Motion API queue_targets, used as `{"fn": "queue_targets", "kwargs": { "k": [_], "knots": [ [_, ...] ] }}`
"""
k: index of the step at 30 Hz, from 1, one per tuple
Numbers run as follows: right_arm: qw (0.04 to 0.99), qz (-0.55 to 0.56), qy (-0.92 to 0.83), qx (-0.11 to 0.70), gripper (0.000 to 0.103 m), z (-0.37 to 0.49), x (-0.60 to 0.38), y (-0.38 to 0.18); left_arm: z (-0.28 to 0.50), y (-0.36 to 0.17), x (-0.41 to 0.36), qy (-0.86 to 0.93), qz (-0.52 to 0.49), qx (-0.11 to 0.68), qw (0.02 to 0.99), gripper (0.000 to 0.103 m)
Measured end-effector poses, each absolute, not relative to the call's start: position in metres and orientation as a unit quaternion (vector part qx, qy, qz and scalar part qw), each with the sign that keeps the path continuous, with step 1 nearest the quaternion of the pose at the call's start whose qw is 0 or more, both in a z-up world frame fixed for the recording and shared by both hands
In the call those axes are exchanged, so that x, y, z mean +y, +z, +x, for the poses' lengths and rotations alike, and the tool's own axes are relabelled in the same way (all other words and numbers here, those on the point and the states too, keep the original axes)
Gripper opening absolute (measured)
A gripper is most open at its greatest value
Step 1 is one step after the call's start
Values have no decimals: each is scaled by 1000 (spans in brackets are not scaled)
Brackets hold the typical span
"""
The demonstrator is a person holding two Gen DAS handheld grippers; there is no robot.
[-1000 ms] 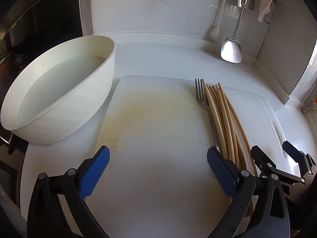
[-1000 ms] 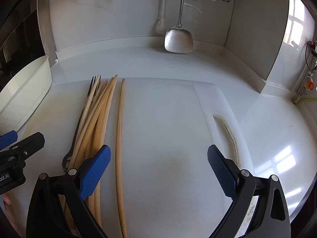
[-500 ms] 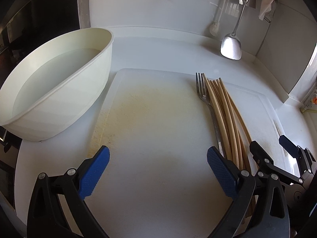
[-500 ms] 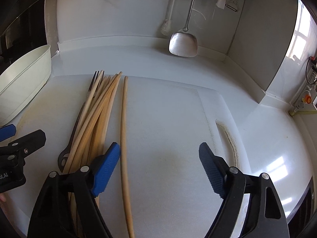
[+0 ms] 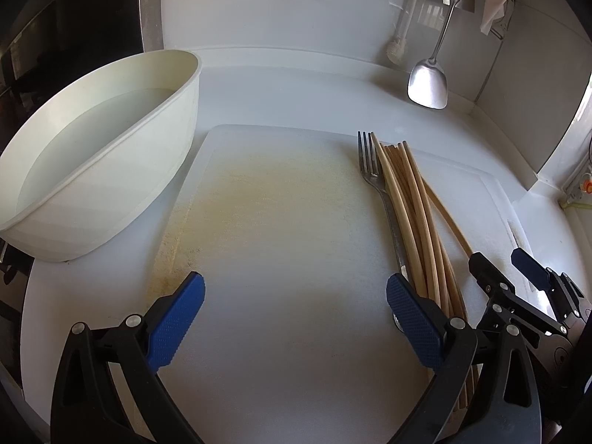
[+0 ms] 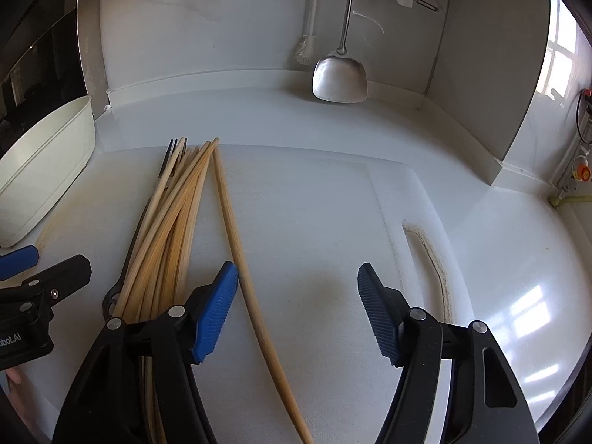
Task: Organize utensils
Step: 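Move both tools toward the fork and wooden chopsticks on the cutting board, then grasp one wooden chopstick with the right tool while the left tool grasps the steel fork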
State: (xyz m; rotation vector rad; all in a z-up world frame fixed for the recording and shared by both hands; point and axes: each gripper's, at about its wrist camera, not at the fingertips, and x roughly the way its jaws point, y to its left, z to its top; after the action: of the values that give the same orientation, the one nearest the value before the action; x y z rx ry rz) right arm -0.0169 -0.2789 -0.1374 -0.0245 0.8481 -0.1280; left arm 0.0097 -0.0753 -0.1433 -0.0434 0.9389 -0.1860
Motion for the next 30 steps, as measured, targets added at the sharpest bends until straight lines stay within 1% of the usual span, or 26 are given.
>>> {"fn": "queue_targets", "kwargs": {
  "k": [3, 5, 6, 7, 14, 19, 27, 30],
  "knots": [
    [908, 16, -64, 413, 57, -17, -288, -138, 12, -143, -81, -90, -18, 450, 888, 97],
    [908, 33, -69, 412, 49, -17, -296, -138, 14, -143, -85, -90, -16, 449, 889, 97],
    [908, 31, -75, 412, 44, -17, -298, -138, 15, -144, -86, -90, -16, 450, 888, 97],
    [908, 32, -75, 411, 43, -18, -300, -138, 17, -144, -88, -92, -16, 450, 888, 97],
    [906, 35, -74, 415, 43, -21, -305, -139, 20, -148, -99, -97, -1, 453, 886, 97],
    [907, 32, -72, 414, 43, -22, -305, -138, 19, -144, -96, -100, -13, 445, 890, 97],
    [906, 32, -71, 415, 43, -21, -305, -138, 22, -150, -110, -102, 27, 448, 888, 98],
    [906, 32, -71, 415, 43, -21, -305, -138, 22, -150, -110, -103, 27, 446, 889, 98]
  ]
}}
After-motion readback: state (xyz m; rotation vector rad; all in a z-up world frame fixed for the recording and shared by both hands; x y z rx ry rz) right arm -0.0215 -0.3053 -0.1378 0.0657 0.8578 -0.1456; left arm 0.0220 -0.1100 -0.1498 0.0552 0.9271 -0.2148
